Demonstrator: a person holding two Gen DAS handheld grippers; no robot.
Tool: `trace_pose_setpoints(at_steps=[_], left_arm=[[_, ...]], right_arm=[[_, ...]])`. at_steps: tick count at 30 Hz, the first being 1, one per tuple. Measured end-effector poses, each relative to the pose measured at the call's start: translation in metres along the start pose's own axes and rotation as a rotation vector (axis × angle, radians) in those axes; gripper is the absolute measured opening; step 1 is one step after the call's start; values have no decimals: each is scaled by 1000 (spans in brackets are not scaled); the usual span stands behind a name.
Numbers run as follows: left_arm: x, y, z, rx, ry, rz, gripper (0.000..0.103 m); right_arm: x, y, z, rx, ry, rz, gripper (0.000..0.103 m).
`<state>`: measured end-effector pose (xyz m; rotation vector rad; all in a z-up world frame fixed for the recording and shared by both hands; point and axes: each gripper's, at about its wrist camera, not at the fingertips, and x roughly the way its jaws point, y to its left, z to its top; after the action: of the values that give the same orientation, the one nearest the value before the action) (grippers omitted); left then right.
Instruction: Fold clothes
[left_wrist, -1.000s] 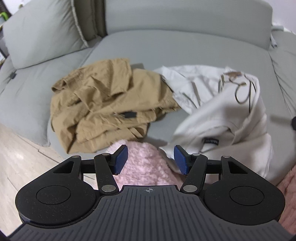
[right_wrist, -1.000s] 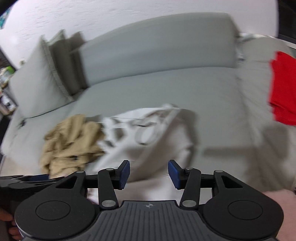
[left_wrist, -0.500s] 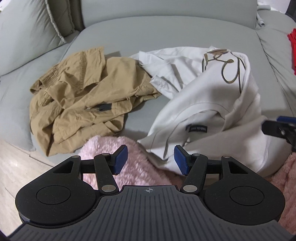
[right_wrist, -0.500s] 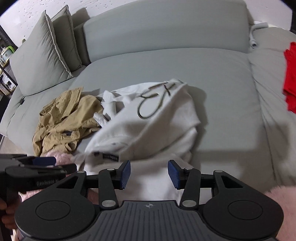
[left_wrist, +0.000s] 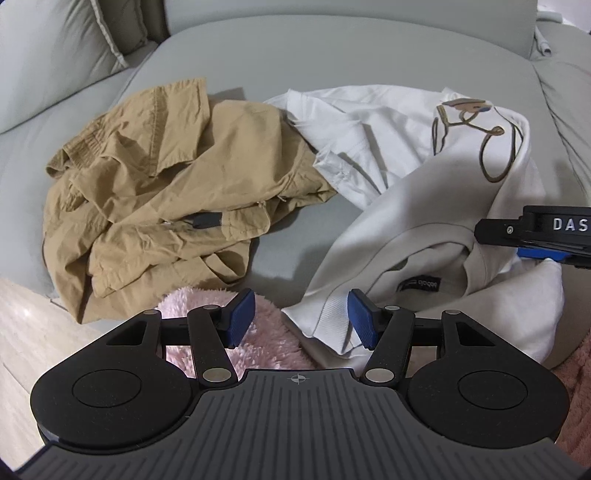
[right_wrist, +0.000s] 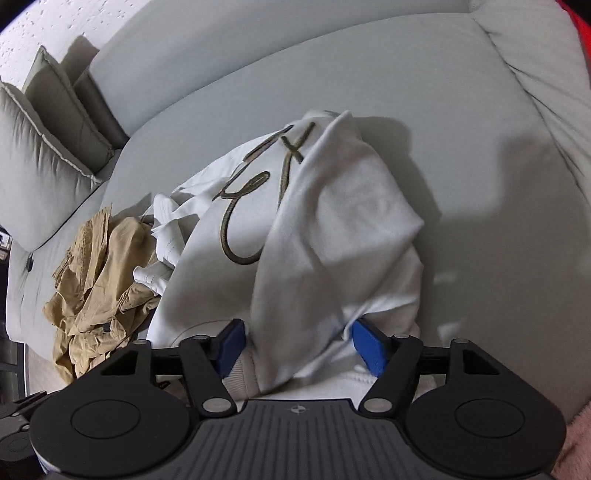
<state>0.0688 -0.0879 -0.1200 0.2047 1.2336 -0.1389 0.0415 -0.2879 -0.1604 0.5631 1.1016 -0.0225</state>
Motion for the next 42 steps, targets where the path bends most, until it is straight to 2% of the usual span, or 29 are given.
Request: trace_pose_setpoints(at_steps=[1, 2, 4, 7, 10, 13, 15, 19, 20, 21, 23, 25, 28, 31, 33, 34, 36, 42], left_arm=[[-1, 1, 0, -3, -4, -1, 61], [-3, 2, 0, -6, -9, -1, 61], [-8, 3, 0, -6, -23, -9, 61], [-17, 2, -3, 5, -43, -38, 61], [-30, -5, -10, 49, -78, -103, 62], [-42, -16, -18, 101, -103, -171, 62], [-52, -34, -27, 168, -125, -226, 62], [-61, -61, -37, 259, -146, -299, 62], [-63, -69, -40, 282, -138, -325, 62], [-60, -80, -43, 302, -98, -334, 62], [-57, -87, -47, 301, -63, -308, 62], [-49, -87, -53, 259, -15, -250, 62], [-41, -77, -57, 155, 55, -251, 61], [-36, -62, -58, 17, 124, -303, 60], [-32, -46, -55, -167, 170, -386, 60], [-32, -45, -55, -186, 172, -394, 60], [-27, -37, -54, -339, 195, -453, 60], [-20, -38, -62, -510, 254, -534, 60]], right_arm=[[-4, 0, 2, 1, -20, 7, 9], [-9, 1, 4, 3, -40, 14, 7], [-20, -2, 7, 32, -84, 25, 6], [-56, -13, 11, 76, -198, -7, 6], [-91, -31, 15, 130, -284, -29, 6], [-132, -58, 14, 220, -347, -10, 6], [-151, -68, 11, 230, -392, -1, 6], [-176, -72, 4, 202, -416, 0, 5], [-178, -72, 3, 184, -405, -4, 5], [-180, -71, 2, 167, -392, -8, 6], [-176, -78, 0, 157, -333, 8, 17], [-171, -88, -6, 165, -270, 25, 18], [-154, -92, -18, 169, -190, 21, 34], [-146, -93, -28, 162, -151, 28, 37], [-144, -91, -32, 160, -142, 33, 40], [-143, -91, -33, 159, -142, 33, 41], [-143, -87, -34, 149, -141, 32, 42], [-145, -85, -38, 121, -148, 36, 46]])
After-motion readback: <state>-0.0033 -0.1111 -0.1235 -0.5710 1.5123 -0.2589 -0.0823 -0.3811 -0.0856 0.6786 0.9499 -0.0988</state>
